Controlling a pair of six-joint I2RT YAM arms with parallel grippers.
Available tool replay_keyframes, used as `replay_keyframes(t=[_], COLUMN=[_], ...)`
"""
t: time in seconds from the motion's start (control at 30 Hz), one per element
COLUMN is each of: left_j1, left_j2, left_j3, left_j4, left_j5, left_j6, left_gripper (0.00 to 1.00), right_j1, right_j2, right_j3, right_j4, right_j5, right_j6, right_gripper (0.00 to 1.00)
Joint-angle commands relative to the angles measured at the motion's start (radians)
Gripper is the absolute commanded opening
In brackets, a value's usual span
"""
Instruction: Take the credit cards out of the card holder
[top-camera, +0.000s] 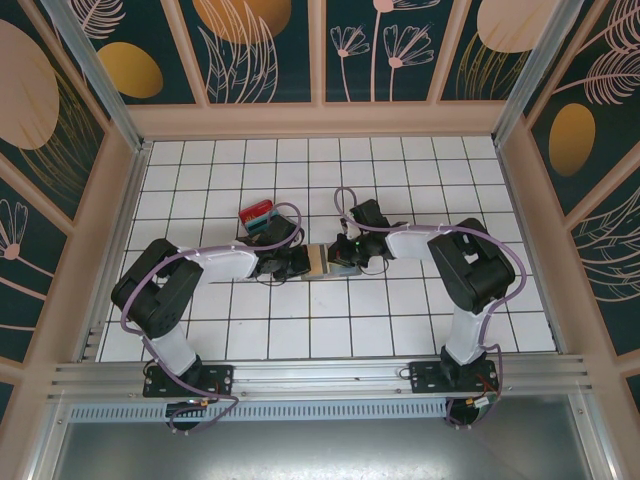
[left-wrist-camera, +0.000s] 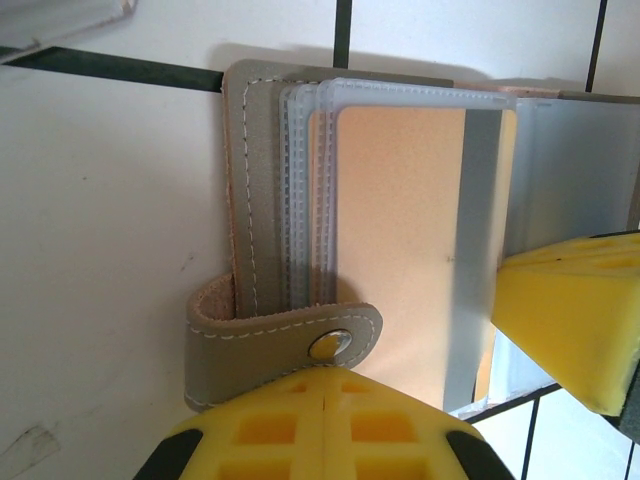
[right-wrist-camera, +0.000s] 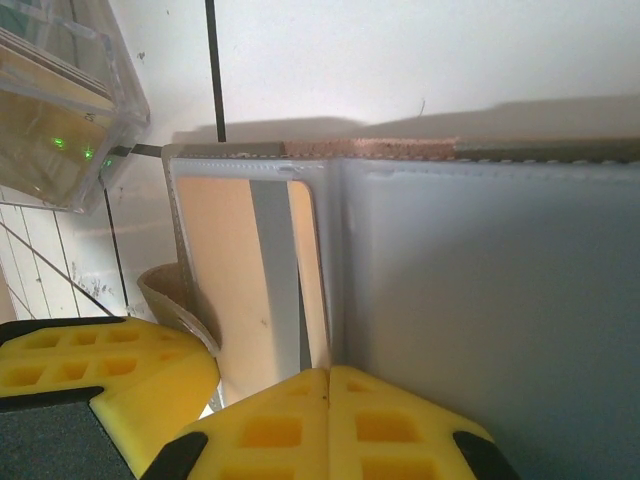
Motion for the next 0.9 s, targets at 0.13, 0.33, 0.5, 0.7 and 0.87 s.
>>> replay_keyframes(t=[0.13, 0.33, 0.5, 0.7, 0.87], left_j1=[0.001, 0.002, 0.002, 0.002, 0.002], left_j2=[0.007, 0.003, -0.01, -0.063, -0.079], left_j3=[-0.008, -0.004, -0.005, 0.019, 0.027], left_j4=[-0.118, -0.122, -0.116, -0.117, -0.114], left_j5=[-0.061, -0.065, -0.056, -0.051, -0.048], left_j6=[0.015, 0.018, 0.023, 0.036, 0.032], left_gripper=[0.0, 0.0, 0.02, 0.08, 0.19], right_j1=[-0.02, -0.077, -0.09, -0.044, -0.008], right_j2=[-0.067, -0.103, -0.131, -0.129, -0.097], right_j3=[-0.046, -0.092, -0.119, -0.063, -0.019], right_j4=[0.004, -0.01, 0.004, -0.012, -0.019], right_j5=[0.011, 0.022, 0.004, 0.02, 0.029], right_j6=[0.0, -0.008, -0.015, -0.029, -0.03], right_gripper=[0.0, 0.0, 0.0, 0.01, 0.07])
